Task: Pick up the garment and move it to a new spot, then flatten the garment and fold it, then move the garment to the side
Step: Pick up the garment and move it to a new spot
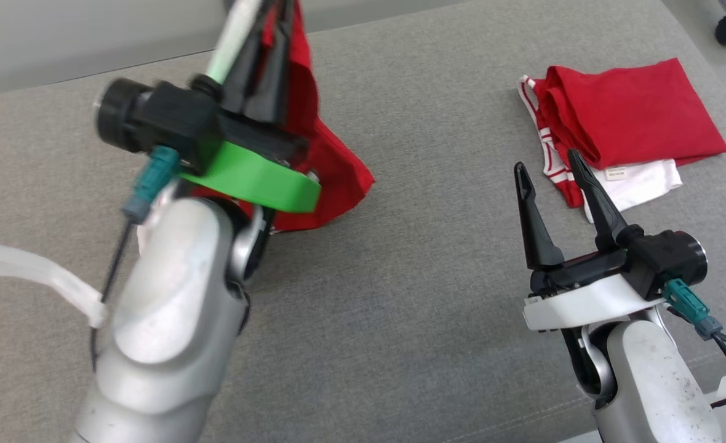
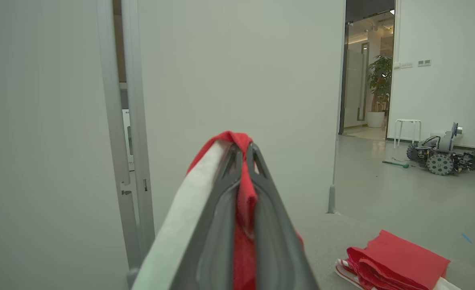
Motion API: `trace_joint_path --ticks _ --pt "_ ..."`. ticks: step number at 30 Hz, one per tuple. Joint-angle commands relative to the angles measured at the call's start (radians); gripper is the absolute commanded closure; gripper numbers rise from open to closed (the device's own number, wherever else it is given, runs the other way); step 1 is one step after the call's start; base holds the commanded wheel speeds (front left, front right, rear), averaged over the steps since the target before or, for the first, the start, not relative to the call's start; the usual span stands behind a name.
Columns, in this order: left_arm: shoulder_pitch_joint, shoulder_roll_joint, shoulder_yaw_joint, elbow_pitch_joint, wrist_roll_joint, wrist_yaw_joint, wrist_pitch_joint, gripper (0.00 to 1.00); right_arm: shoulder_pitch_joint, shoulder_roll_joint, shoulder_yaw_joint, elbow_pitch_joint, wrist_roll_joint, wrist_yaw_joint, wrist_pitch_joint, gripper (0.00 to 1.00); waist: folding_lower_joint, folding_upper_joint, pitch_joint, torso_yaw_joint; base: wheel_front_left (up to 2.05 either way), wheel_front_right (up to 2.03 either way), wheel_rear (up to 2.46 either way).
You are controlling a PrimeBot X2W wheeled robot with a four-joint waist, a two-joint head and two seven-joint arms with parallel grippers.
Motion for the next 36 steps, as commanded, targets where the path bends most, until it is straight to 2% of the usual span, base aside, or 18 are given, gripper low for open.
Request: trace_joint_path --ticks 1,7,8,9,10,15,18,22,26,30,36 --pt "0.032 -0.008 -0.041 0.035 0.019 0.015 -0.018 1.00 -0.014 -0.001 -0.003 -0.005 0.007 -0.001 -0.003 0.00 -0.0001 -0.0001 0.037 -0.060 0.00 0.00 0.00" --pt "0.123 -0.022 -0.244 0.173 0.011 0.034 -0.064 1.00 -0.016 0.000 -0.024 -0.009 0.007 -0.001 -0.003 0.00 -0.0001 -0.0001 0.040 -0.077 0.00 0.00 0.00" --pt "0.138 -0.023 -0.276 0.190 -0.004 0.034 -0.066 0.96 -0.013 0.000 -0.028 -0.009 0.004 -0.001 -0.003 0.00 -0.0001 -0.0001 0.037 -0.074 0.00 0.00 0.00" --pt "0.149 -0.022 -0.308 0.203 -0.018 0.037 -0.068 0.24 -0.010 -0.001 -0.032 -0.008 0.001 -0.001 -0.003 0.00 -0.0001 -0.0001 0.035 -0.071 0.00 0.00 0.00" --pt "0.158 -0.022 -0.345 0.216 -0.042 0.032 -0.070 0.00 -0.006 0.000 -0.035 -0.006 -0.003 -0.001 -0.003 0.00 -0.0001 -0.0001 0.032 -0.066 0.00 0.00 0.00" --pt "0.169 -0.022 -0.455 0.258 -0.122 0.046 -0.077 0.00 0.006 -0.001 -0.034 0.002 -0.018 -0.001 -0.003 0.00 -0.0001 -0.0001 0.003 -0.018 0.00 0.00 0.00" --pt "0.157 -0.022 -0.484 0.258 -0.162 0.046 -0.082 0.00 0.011 -0.001 -0.035 0.009 -0.031 -0.001 -0.003 0.00 -0.0001 -0.0001 -0.020 0.022 0.00 0.00 0.00" --pt "0.147 -0.022 -0.469 0.250 -0.185 0.075 -0.089 0.00 0.012 -0.001 -0.026 0.019 -0.043 -0.001 -0.003 0.00 -0.0001 -0.0001 -0.051 0.076 0.00 0.00 0.00" --pt "0.176 -0.014 -0.357 0.182 -0.180 0.107 -0.089 0.00 0.027 -0.001 -0.023 0.032 -0.062 -0.001 -0.003 0.00 -0.0001 -0.0001 -0.081 0.134 0.00 0.00 0.00" --pt "0.246 0.023 -0.199 0.085 -0.161 0.129 -0.089 0.00 0.042 -0.001 -0.018 0.046 -0.081 -0.001 -0.003 0.00 -0.0001 -0.0001 -0.105 0.182 0.00 0.00 0.00" --pt "0.390 0.047 0.012 -0.013 -0.141 0.097 -0.088 0.00 0.071 -0.001 -0.022 0.064 -0.086 -0.001 -0.003 0.00 -0.0001 -0.0001 -0.138 0.236 0.00 0.00 0.00"
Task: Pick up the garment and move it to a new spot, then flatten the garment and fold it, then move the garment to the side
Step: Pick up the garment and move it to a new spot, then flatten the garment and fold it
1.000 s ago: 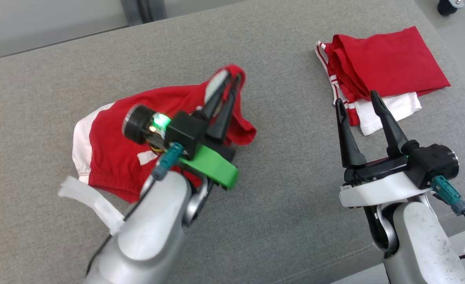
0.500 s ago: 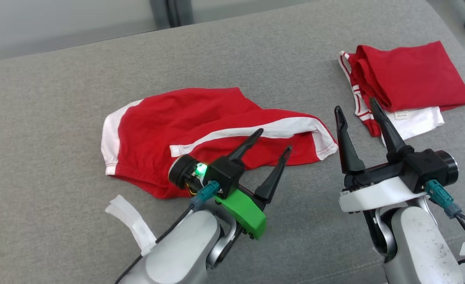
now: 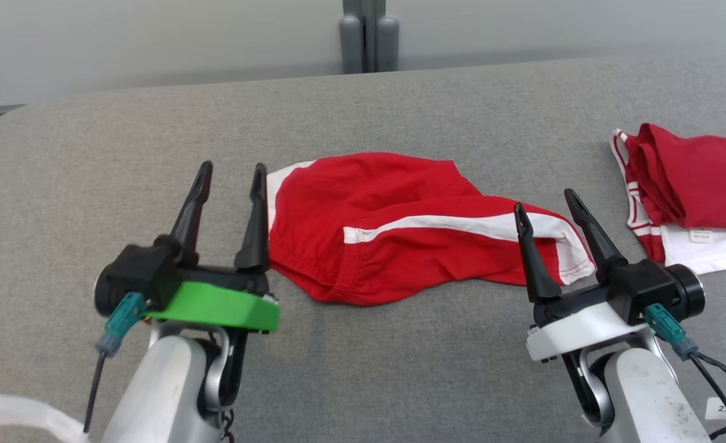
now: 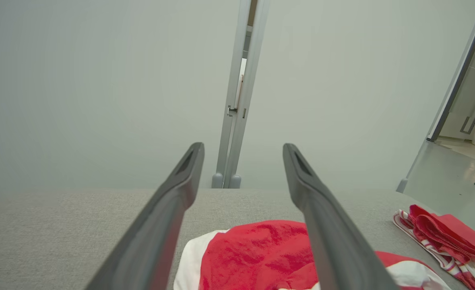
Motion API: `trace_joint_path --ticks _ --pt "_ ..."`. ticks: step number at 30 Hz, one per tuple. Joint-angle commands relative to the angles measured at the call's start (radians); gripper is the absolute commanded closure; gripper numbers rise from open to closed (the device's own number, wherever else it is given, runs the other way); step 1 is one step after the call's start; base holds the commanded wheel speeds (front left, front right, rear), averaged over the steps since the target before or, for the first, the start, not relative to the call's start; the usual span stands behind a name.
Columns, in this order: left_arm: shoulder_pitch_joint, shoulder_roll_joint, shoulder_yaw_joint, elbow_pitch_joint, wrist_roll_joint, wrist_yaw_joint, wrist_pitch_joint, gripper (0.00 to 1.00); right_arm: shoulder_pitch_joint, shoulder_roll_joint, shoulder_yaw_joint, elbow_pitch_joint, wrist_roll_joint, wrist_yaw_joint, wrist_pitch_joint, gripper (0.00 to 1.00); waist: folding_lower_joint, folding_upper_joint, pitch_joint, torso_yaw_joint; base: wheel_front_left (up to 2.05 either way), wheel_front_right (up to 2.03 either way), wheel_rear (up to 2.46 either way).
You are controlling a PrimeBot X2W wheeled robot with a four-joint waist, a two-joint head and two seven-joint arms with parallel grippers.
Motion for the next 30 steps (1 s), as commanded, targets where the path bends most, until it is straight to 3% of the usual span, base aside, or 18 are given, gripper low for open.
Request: trace_joint_path --ticks 1,12,18,30 --pt "0.046 0.002 0.036 -0.017 0.010 -0.015 0.000 0.00 0.016 -0.002 -0.002 0.001 -0.003 -0.001 -0.003 0.00 0.0000 -0.0001 -0.044 0.050 0.00 0.00 0.00" --pt "0.256 -0.059 0.242 -0.062 0.062 -0.107 0.000 0.00 0.057 -0.002 0.006 0.016 0.014 -0.001 -0.003 0.00 0.0000 -0.0001 -0.059 0.072 0.00 0.00 0.00" --pt "0.283 -0.067 0.265 -0.049 0.096 -0.134 0.000 0.00 0.060 -0.002 0.007 0.017 0.023 -0.001 -0.003 0.00 0.0000 -0.0001 -0.074 0.062 0.00 0.00 0.00" --pt "0.277 -0.068 0.228 -0.032 0.071 -0.144 0.000 0.00 0.051 -0.002 0.021 0.001 0.036 -0.001 -0.003 0.00 0.0000 -0.0001 -0.053 0.040 0.00 0.00 0.00"
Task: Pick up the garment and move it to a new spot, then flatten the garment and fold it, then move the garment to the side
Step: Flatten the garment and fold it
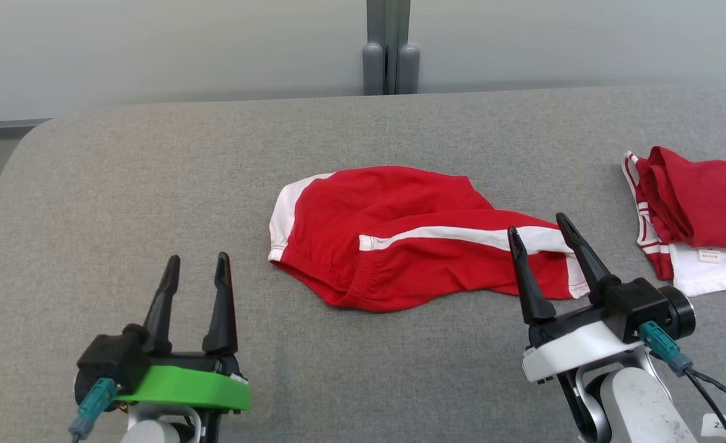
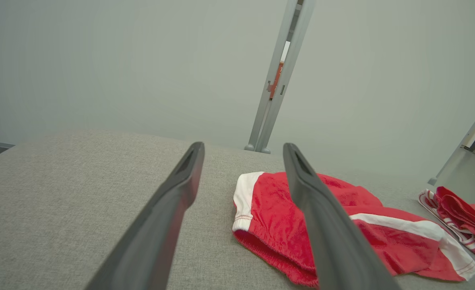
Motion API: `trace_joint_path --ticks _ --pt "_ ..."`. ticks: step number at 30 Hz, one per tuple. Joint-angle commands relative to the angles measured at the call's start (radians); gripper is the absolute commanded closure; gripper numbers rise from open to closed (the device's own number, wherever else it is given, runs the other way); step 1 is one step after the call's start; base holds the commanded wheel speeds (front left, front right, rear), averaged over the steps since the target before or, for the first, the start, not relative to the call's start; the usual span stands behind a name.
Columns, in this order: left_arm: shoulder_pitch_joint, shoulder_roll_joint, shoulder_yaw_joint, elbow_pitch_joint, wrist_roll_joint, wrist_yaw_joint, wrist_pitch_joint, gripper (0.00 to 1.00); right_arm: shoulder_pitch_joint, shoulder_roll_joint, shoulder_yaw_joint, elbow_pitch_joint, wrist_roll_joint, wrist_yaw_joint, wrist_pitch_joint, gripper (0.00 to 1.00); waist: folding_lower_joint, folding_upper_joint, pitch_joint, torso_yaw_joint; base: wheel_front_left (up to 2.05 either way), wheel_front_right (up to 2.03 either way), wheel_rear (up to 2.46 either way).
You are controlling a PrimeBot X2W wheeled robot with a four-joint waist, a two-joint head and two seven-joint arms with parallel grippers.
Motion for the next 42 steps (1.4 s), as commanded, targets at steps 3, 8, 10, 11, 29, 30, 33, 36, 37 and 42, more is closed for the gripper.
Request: trace_joint_path --ticks 3,8,10,11,29,30,33,36,37,42 --pt "-0.009 0.000 -0.024 0.047 0.000 -0.006 0.000 0.00 -0.009 -0.002 0.002 -0.001 0.001 -0.001 -0.003 0.00 0.0000 0.0000 0.018 -0.013 0.00 0.00 0.00" --pt "-0.072 0.002 -0.079 0.231 0.016 0.009 0.002 0.00 -0.023 -0.002 0.005 0.005 -0.001 -0.001 -0.003 0.00 0.0000 0.0000 0.050 -0.044 0.00 0.00 0.00" --pt "-0.105 0.001 -0.102 0.290 0.007 0.006 0.017 0.00 -0.029 -0.002 0.002 0.005 0.000 -0.001 -0.003 0.00 0.0000 0.0000 0.066 -0.055 0.00 0.00 0.00" --pt "-0.120 0.001 -0.113 0.313 -0.002 0.003 0.028 0.00 -0.028 -0.002 0.000 0.006 0.000 -0.001 -0.003 0.00 0.0000 0.0000 0.071 -0.060 0.00 0.00 0.00" --pt "-0.412 0.007 -0.311 0.471 -0.212 0.011 0.222 0.00 -0.077 -0.002 0.012 -0.003 0.024 -0.001 -0.003 0.00 0.0000 0.0000 0.165 -0.183 0.00 0.00 0.00" --pt "-0.419 0.009 -0.310 0.478 -0.209 0.018 0.227 0.00 -0.078 -0.002 0.010 -0.004 0.025 -0.001 -0.003 0.00 0.0000 0.0000 0.167 -0.187 0.00 0.00 0.00" --pt "-0.435 0.012 -0.310 0.499 -0.210 0.027 0.235 0.00 -0.079 -0.002 0.004 -0.005 0.030 -0.001 -0.003 0.00 0.0000 0.0000 0.171 -0.196 0.00 0.00 0.00" --pt "-0.445 0.013 -0.311 0.510 -0.215 0.025 0.242 0.00 -0.079 -0.002 0.003 -0.006 0.031 -0.001 -0.003 0.00 0.0000 0.0000 0.173 -0.201 0.00 0.00 0.00" --pt "-0.447 0.014 -0.315 0.513 -0.216 0.023 0.242 0.00 -0.079 -0.002 0.001 -0.005 0.032 -0.001 -0.003 0.00 0.0000 0.0000 0.172 -0.202 0.00 0.00 0.00" --pt "-0.447 0.013 -0.323 0.511 -0.223 0.018 0.240 0.19 -0.077 -0.002 -0.001 -0.003 0.031 -0.001 -0.003 0.00 0.0000 0.0000 0.168 -0.198 0.00 0.00 0.00"
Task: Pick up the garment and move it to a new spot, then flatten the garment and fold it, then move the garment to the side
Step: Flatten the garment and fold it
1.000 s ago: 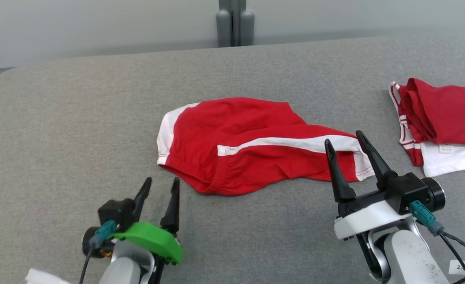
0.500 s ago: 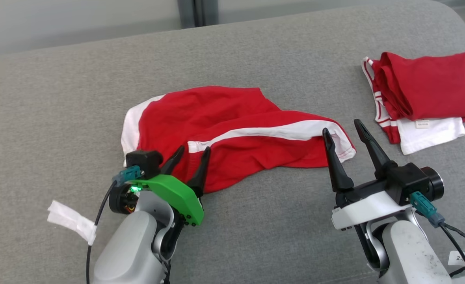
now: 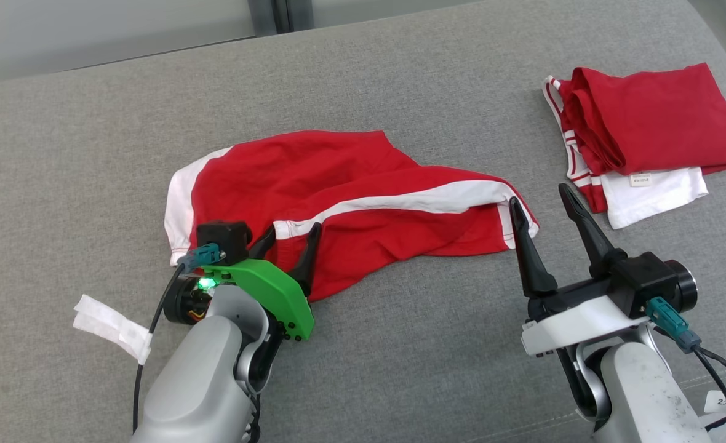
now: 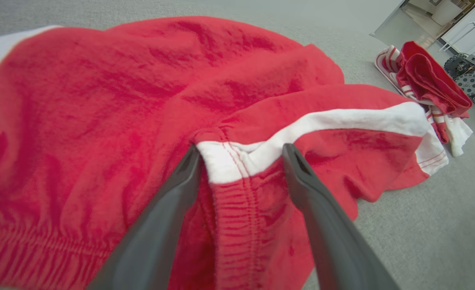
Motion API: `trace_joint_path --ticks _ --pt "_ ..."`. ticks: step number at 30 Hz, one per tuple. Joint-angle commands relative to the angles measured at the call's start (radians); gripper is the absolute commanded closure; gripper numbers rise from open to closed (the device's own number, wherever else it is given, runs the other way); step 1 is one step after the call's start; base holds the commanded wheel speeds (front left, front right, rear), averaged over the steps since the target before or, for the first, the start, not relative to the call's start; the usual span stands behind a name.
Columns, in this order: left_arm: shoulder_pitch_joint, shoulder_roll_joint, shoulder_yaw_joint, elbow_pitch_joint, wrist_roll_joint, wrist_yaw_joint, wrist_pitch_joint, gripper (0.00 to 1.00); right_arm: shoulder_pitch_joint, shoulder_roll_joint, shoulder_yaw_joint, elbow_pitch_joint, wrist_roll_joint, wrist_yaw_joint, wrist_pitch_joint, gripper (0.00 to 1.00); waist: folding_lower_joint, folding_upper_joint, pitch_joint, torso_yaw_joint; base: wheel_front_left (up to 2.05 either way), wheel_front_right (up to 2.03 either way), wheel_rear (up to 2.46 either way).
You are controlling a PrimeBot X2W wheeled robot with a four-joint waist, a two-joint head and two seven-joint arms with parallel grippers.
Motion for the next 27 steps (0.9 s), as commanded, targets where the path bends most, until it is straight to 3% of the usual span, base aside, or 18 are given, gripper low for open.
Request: trace_joint_path --ticks 1,3,4,16,27 --pt "-0.010 0.006 -0.002 -0.003 -0.010 -0.005 -0.006 0.48 -0.010 -0.001 -0.001 -0.002 0.003 -0.001 -0.003 0.00 0.0000 0.0000 -0.002 0.004 0.00 0.00 0.00" --pt "-0.008 0.006 -0.006 -0.009 -0.011 -0.007 -0.010 0.92 -0.008 -0.001 0.001 0.001 0.004 -0.001 -0.003 0.00 0.0000 0.0000 -0.005 0.007 0.00 0.00 0.00" --pt "-0.007 0.006 -0.007 -0.012 -0.012 -0.007 -0.014 1.00 -0.008 -0.001 0.001 0.002 0.003 -0.001 -0.003 0.00 0.0000 0.0000 -0.006 0.008 0.00 0.00 0.00" --pt "0.041 0.025 -0.010 -0.064 -0.017 -0.011 -0.069 1.00 0.022 -0.002 -0.043 0.099 -0.068 -0.001 -0.003 0.00 0.0000 0.0000 -0.052 0.043 0.00 0.00 0.00" --pt "0.115 0.041 -0.033 -0.144 -0.021 -0.006 -0.077 1.00 -0.020 -0.039 -0.090 0.340 -0.191 -0.001 -0.003 0.00 0.0000 0.0000 -0.091 0.095 0.00 0.00 0.00"
